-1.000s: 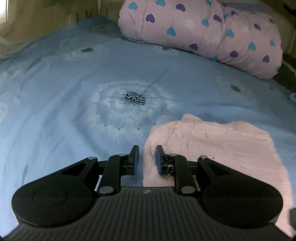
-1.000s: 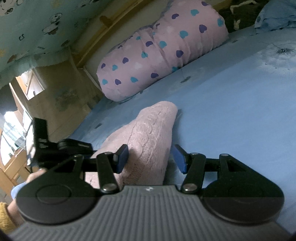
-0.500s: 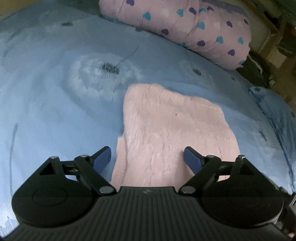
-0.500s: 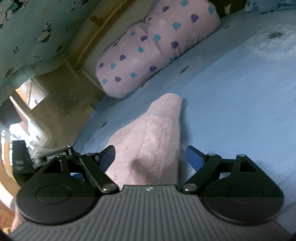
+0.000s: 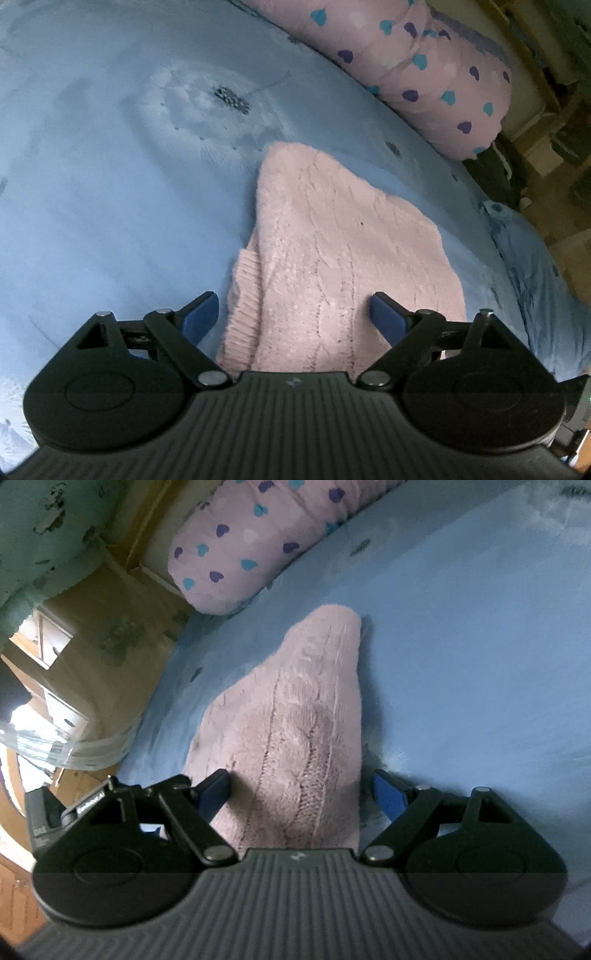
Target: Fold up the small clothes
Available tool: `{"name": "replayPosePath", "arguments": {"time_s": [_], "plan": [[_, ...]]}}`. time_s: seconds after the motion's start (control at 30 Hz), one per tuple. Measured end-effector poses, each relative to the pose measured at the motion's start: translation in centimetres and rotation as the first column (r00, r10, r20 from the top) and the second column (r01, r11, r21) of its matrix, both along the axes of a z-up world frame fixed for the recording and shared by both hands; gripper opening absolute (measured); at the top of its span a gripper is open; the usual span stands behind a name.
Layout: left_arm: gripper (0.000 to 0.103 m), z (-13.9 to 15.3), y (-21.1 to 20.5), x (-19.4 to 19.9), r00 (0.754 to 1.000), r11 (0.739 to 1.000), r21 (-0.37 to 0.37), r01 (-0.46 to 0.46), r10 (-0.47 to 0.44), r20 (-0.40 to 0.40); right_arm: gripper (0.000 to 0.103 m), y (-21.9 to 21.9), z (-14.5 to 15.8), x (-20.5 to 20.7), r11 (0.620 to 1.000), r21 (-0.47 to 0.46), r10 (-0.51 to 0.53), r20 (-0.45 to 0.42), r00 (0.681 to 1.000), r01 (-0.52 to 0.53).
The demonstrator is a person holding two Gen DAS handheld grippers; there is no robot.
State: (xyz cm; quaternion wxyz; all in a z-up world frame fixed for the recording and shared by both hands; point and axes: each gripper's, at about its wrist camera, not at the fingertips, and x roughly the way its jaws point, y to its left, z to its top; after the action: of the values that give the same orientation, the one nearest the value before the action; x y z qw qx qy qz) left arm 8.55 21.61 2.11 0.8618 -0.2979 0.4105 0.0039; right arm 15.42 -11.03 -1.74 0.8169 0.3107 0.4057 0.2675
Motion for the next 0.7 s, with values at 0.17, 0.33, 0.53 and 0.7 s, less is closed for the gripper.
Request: {"name": "replayPosePath", "arguments": {"time_s": [0.17,0.33,0.53,0.7], "plan": [[0.095,-0.3,-0.7,0.0,1.0,1.0,0.02,0.02,-0.02,0.004,0.087,-0.1,-1.4,0.4,0.998,0.058,-0.02,-0.004,1.0,0.02],[0.095,-0.3,-0.9,0.3,0.999,0.999,0.025,0.035,-0.034,-0.006,0.087,0.3,-1.2,0.3,0.999,0.032,-0.014,0.006,1.0,0.014],[0.096,-0.6,-0.8,0.3,0.999,0.999,0.015,0.042,-0.042,-0.01,0.089,1.1,-1.1,1.0,0.999,0.047,-0.009,-0.024,1.0,0.01],[0.097,-0.6,-0.8,0.3,0.999,0.999,0.019,0.049,-0.049,-0.014,0.09,2.0,-1.2,1.1,1.0,0.027,0.002,0.008,1.0,-0.003]]}}
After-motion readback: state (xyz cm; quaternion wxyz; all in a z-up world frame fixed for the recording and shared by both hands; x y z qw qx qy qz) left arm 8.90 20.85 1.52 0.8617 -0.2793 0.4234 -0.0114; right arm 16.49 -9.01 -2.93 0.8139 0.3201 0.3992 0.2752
